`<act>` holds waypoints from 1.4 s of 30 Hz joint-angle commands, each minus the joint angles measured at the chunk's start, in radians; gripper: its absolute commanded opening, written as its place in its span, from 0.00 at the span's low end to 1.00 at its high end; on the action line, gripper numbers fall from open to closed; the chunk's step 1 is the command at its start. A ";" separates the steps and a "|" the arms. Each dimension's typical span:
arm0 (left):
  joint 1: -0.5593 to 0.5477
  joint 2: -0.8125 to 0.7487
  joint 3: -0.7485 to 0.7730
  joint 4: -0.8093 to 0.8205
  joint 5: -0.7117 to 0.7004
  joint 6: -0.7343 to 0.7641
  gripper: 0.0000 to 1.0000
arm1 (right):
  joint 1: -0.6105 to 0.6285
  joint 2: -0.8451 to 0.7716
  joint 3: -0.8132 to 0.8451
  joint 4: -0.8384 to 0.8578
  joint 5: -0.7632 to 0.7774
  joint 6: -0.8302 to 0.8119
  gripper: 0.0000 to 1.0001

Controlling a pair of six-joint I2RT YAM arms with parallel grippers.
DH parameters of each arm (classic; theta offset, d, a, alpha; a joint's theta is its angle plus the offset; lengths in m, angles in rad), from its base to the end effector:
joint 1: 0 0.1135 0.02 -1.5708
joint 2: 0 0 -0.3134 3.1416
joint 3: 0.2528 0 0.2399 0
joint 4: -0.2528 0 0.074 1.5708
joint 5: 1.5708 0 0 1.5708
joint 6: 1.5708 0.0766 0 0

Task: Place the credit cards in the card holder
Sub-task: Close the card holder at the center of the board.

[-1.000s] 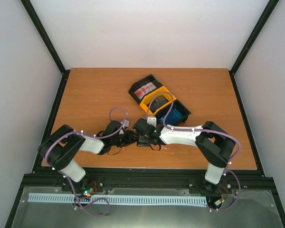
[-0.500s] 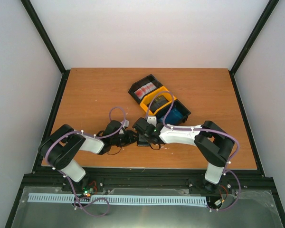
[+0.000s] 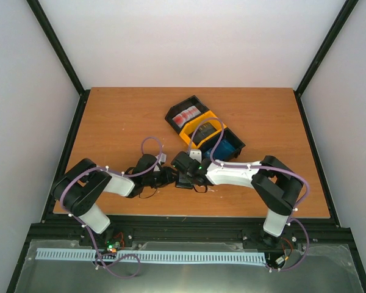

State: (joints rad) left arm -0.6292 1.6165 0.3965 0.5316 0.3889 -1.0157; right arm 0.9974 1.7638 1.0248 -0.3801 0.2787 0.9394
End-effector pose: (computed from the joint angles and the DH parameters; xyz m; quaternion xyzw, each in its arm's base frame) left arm 0.2112 -0.1897 0.1370 -0.0894 0.8865 -0.4259 0.1570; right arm 0.2112 0.2882 0.1761 0.0031 0.9657 0.1060 0.2372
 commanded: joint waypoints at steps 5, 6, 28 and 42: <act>0.001 0.068 -0.044 -0.237 -0.085 -0.010 0.31 | 0.013 -0.023 -0.018 -0.057 -0.024 0.010 0.09; 0.000 0.068 -0.044 -0.239 -0.086 -0.010 0.31 | 0.013 -0.025 -0.017 -0.060 -0.021 0.011 0.09; 0.001 0.073 -0.036 -0.243 -0.088 -0.004 0.31 | 0.021 -0.016 0.031 -0.148 0.010 -0.010 0.16; 0.000 0.080 -0.038 -0.237 -0.087 -0.007 0.31 | 0.050 0.056 0.089 -0.217 0.013 0.015 0.10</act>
State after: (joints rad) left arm -0.6292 1.6215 0.4042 0.5282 0.3866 -1.0203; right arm 1.0306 1.7870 1.1030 -0.5610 0.2886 0.9321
